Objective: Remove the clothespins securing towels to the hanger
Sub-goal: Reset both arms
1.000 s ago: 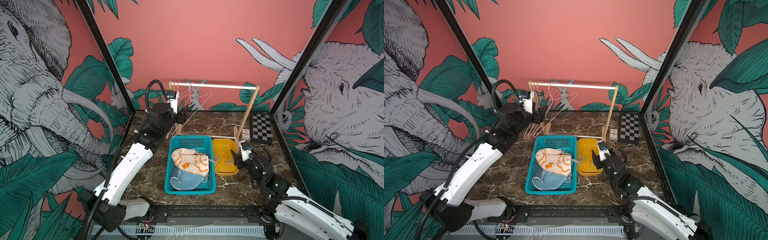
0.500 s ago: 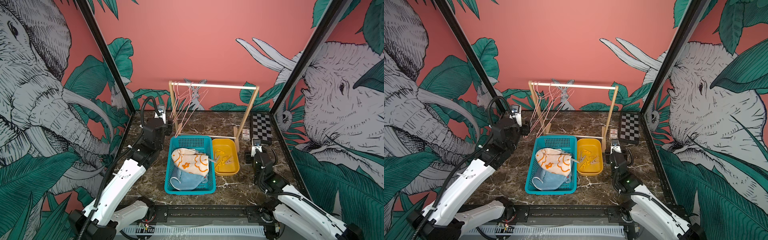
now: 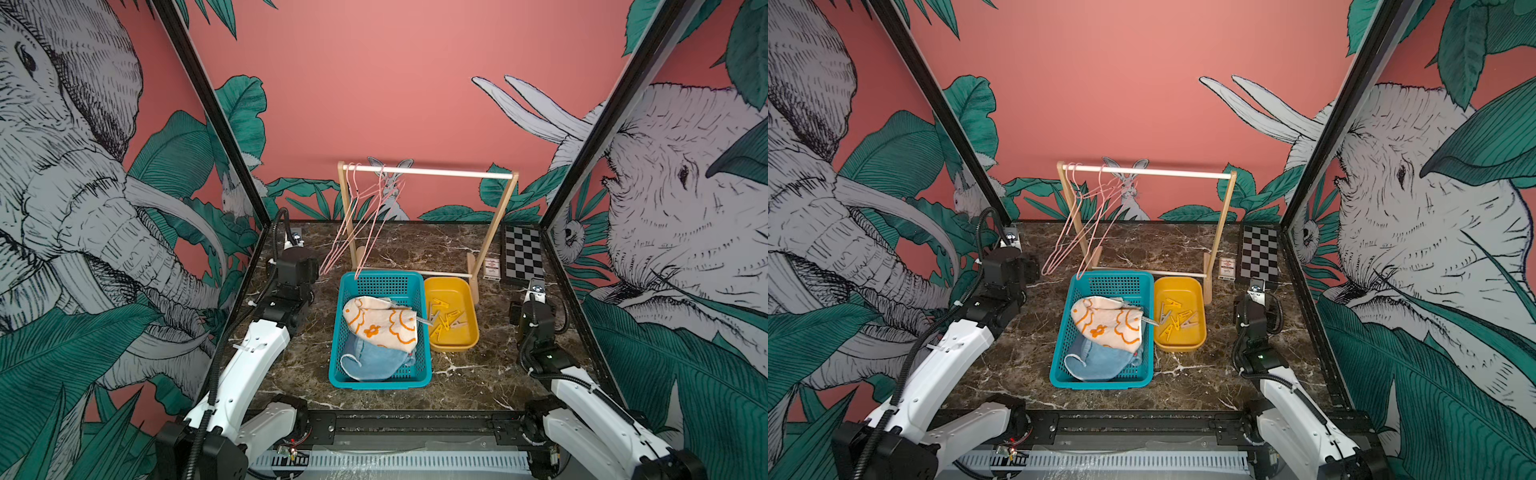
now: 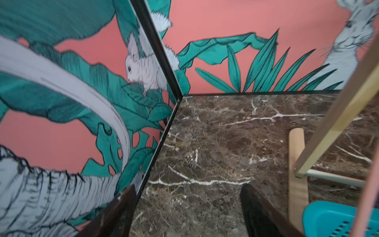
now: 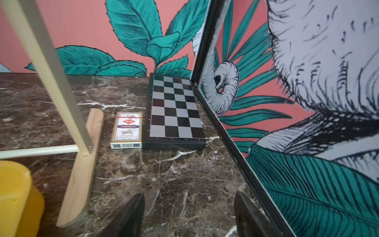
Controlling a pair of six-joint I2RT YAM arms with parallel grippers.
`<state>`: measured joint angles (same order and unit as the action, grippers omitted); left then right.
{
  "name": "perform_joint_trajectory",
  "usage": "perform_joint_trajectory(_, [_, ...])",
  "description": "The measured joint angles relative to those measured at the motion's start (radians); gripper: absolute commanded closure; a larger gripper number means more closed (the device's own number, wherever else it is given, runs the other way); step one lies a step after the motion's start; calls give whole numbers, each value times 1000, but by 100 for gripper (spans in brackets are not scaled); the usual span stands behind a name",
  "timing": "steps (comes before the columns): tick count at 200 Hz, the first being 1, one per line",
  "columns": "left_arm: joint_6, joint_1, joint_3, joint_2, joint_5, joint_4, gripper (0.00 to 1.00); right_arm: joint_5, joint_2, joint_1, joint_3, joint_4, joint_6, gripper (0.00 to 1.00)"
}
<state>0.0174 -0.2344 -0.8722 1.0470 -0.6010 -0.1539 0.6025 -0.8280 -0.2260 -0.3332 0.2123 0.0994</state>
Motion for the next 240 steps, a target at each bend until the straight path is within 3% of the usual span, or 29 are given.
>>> perform_joint_trajectory(48, [-43,68,151,11,1,113,1,-65,-93,115,10,27,54,31])
perform_joint_trajectory(109, [-5,81,328,88,58,331,1,-222,-246,197,41,142,65,30])
perform_joint_trajectory(197, [82,129,435,309,359,651,1,-381,-385,216,41,353,21,29])
perform_joint_trajectory(240, [98,139,438,372,452,780,1,-441,-438,220,41,446,-17,28])
